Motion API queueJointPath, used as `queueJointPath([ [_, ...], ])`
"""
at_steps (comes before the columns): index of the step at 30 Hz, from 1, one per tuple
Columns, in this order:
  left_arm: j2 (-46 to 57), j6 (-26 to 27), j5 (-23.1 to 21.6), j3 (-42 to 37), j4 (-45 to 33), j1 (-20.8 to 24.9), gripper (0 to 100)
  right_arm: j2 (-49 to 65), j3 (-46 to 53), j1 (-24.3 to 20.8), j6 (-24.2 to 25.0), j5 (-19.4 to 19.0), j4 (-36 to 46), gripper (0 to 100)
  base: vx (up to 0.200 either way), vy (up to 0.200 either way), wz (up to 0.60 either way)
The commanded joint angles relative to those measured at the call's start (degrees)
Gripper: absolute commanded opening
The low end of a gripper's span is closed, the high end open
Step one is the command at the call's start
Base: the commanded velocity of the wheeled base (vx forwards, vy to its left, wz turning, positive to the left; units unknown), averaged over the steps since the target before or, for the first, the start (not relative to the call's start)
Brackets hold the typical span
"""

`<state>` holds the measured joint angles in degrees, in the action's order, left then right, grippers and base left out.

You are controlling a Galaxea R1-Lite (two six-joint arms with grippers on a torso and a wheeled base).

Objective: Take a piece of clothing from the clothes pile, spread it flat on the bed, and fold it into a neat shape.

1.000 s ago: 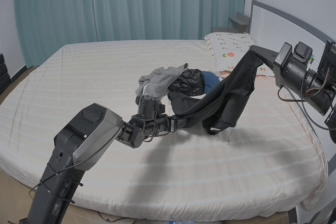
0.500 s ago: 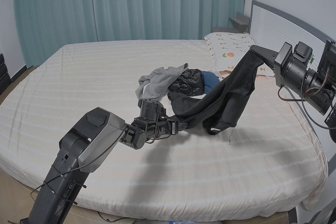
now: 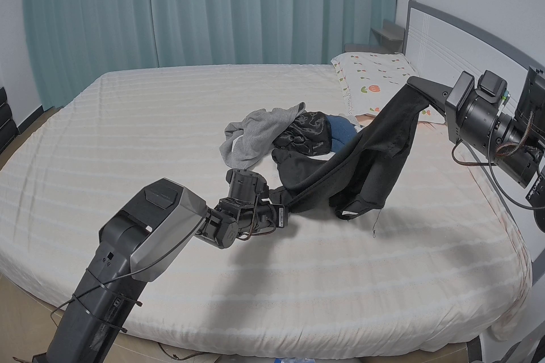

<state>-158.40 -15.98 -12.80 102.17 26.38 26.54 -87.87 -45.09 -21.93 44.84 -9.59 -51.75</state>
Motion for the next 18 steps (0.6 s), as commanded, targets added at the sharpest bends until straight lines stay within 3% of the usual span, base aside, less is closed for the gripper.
queueJointPath([
  [1, 9.25, -0.19, -0.03, -11.73, 0.43, -0.96, 0, -0.37, 0.80, 1.63, 1.31, -0.25, 0.07, 0, 0.000, 0.000, 0.00],
  [6, 19.80, -0.28, -0.21, -24.03, 0.16, -1.75, 0, -1.51, 2.20, 3.12, 3.68, -0.69, -0.28, 0, 0.000, 0.000, 0.00],
  [18, 38.79, -3.88, 1.37, -38.62, -1.07, -2.37, 0, -3.54, 1.41, 4.26, 3.50, -1.30, -0.28, 0, 0.000, 0.000, 0.00],
])
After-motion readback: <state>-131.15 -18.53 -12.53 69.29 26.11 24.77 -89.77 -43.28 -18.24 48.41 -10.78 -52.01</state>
